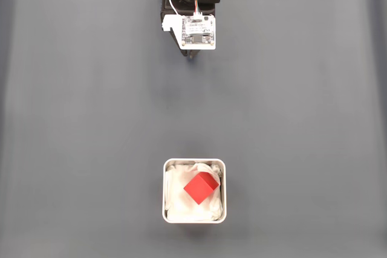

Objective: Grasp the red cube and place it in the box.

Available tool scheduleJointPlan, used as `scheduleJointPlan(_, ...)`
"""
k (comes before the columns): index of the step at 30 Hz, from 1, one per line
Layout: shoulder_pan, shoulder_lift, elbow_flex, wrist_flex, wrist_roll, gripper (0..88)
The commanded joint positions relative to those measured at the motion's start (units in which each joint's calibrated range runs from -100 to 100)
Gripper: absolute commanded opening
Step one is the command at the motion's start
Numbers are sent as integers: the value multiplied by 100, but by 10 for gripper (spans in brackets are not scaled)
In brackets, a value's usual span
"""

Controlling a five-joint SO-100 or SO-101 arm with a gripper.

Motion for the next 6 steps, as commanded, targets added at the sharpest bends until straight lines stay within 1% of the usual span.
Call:
scheduleJointPlan(1, -74, 9, 45, 128, 29, 0)
scheduleJointPlan(6, -74, 0, 45, 128, 29, 0)
